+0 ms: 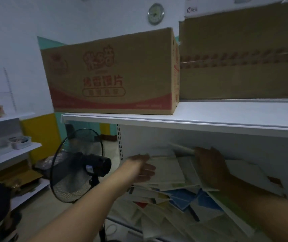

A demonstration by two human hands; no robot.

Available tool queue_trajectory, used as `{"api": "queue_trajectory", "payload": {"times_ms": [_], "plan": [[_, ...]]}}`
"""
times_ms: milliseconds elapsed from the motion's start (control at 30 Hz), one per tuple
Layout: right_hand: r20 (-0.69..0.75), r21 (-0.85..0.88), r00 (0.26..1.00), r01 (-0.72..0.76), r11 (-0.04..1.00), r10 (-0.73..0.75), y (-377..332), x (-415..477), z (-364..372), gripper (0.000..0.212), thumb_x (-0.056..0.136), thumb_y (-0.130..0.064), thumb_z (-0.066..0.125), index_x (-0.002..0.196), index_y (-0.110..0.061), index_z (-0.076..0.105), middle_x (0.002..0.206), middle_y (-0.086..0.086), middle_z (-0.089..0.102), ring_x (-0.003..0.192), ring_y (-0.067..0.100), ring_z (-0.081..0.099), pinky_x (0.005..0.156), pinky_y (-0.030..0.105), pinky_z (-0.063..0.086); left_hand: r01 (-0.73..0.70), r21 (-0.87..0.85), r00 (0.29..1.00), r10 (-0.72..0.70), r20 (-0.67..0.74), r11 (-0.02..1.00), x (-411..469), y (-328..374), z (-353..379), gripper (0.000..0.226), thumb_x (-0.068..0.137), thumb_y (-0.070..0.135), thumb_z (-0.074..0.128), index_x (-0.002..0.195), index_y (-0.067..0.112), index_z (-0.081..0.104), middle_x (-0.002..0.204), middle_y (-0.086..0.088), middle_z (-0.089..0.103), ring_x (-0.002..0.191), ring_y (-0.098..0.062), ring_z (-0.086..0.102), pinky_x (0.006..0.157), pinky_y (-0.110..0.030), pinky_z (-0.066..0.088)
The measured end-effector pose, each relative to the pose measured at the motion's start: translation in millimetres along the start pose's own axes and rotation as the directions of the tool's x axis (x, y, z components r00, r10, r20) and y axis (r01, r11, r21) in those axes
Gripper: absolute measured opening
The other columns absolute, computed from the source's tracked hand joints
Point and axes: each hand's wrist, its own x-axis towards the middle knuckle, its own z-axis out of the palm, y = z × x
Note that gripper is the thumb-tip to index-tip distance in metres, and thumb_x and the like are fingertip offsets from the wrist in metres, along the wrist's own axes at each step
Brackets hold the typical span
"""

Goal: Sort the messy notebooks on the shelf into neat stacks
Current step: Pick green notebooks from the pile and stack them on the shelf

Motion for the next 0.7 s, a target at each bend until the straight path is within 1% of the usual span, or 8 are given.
{"api": "queue_trajectory", "payload": {"times_ms": [67, 200, 267, 333, 433, 533, 633, 700], "plan": [[-0.135, 0.088, 0.991, 0.013, 0.996, -0.001, 6.6, -6.0, -5.6, 0.028, 0.076, -0.002, 0.056, 0.102, -0.007, 0.067, 0.084, 0.018, 0.067, 0.076, 0.037, 0.065, 0.078, 0.047, 0.054, 0.127, -0.353, 0.992, -0.114, 0.056, 0.927, 14.1, -1.1, -12.3, 0.049, 0.099, 0.041, 0.039, 0.125, -0.001, 0.045, 0.1, -0.023, 0.066, 0.092, -0.036, 0.065, 0.075, -0.041, 0.053], [-0.235, 0.159, 0.878, 0.457, 0.875, -0.416, -27.4, -7.6, -18.6, 0.032, 0.102, -0.031, 0.027, 0.114, -0.017, 0.054, 0.107, 0.008, 0.068, 0.1, 0.02, 0.053, 0.107, 0.033, 0.025, 0.334, -0.603, 0.93, -0.148, 0.336, 0.724, 23.8, -16.1, -35.5, 0.076, 0.09, 0.063, 0.037, 0.126, -0.003, 0.047, 0.118, -0.032, 0.059, 0.103, -0.044, 0.06, 0.085, -0.052, 0.052], [-0.235, 0.037, 0.744, 0.649, 0.76, -0.625, -46.4, -7.4, -14.6, 0.028, 0.103, -0.03, 0.031, 0.114, -0.019, 0.054, 0.114, 0.006, 0.068, 0.108, 0.019, 0.052, 0.107, 0.037, 0.025, 0.324, -0.63, 0.927, -0.103, 0.362, 0.706, 19.7, -22.7, -38.0, 0.058, 0.089, 0.047, 0.048, 0.127, 0.005, 0.053, 0.125, -0.027, 0.057, 0.105, -0.041, 0.059, 0.086, -0.05, 0.051], [-0.267, -0.073, 0.64, 0.732, 0.677, -0.721, -53.9, -9.4, -8.1, 0.02, 0.101, -0.027, 0.041, 0.115, -0.023, 0.054, 0.125, 0.003, 0.062, 0.116, 0.023, 0.049, 0.107, 0.043, 0.028, 0.249, -0.585, 0.95, -0.077, 0.302, 0.772, 17.2, -30.8, -44.1, 0.052, 0.083, 0.021, 0.055, 0.131, 0.001, 0.05, 0.127, -0.028, 0.056, 0.104, -0.039, 0.059, 0.097, -0.048, 0.045], [-0.241, -0.123, 0.616, 0.747, 0.653, -0.75, -44.3, -4.5, 2.9, 0.023, 0.1, -0.029, 0.044, 0.121, -0.028, 0.052, 0.136, 0.0, 0.049, 0.122, 0.023, 0.045, 0.109, 0.045, 0.029, 0.142, -0.512, 0.975, -0.032, 0.218, 0.847, 9.0, -42.9, -60.0, 0.057, 0.065, 0.005, 0.072, 0.12, -0.002, 0.057, 0.108, -0.025, 0.066, 0.094, -0.037, 0.065, 0.09, -0.045, 0.05], [-0.287, -0.025, 0.613, 0.763, 0.646, -0.736, -47.0, 9.6, 5.7, 0.026, 0.102, -0.024, 0.036, 0.124, -0.024, 0.05, 0.129, 0.001, 0.057, 0.117, 0.021, 0.048, 0.098, 0.04, 0.039, 0.152, -0.632, 0.958, 0.044, 0.284, 0.76, 5.1, -45.7, -76.8, 0.064, 0.04, 0.019, 0.093, 0.099, 0.002, 0.073, 0.098, -0.022, 0.07, 0.086, -0.035, 0.069, 0.07, -0.041, 0.059], [-0.381, -0.003, 0.534, 0.816, 0.579, -0.755, -61.0, 14.1, 4.2, 0.022, 0.101, -0.023, 0.043, 0.121, -0.023, 0.053, 0.125, 0.001, 0.054, 0.11, 0.021, 0.051, 0.095, 0.034, 0.041, 0.211, -0.645, 0.913, 0.087, 0.397, 0.734, -2.0, -39.8, -84.4, 0.057, 0.076, 0.052, 0.067, 0.107, 0.004, 0.071, 0.107, -0.017, 0.07, 0.102, -0.032, 0.066, 0.085, -0.037, 0.054], [-0.378, 0.003, 0.525, 0.824, 0.566, -0.763, -66.0, 11.3, 8.1, 0.022, 0.1, -0.026, 0.046, 0.121, -0.025, 0.053, 0.123, 0.002, 0.051, 0.108, 0.022, 0.051, 0.096, 0.034, 0.04, 0.179, -0.507, 0.925, 0.031, 0.378, 0.843, -1.0, -41.0, -78.9, 0.054, 0.071, 0.035, 0.077, 0.114, 0.003, 0.067, 0.107, -0.018, 0.069, 0.097, -0.033, 0.068, 0.08, -0.039, 0.055]]}}
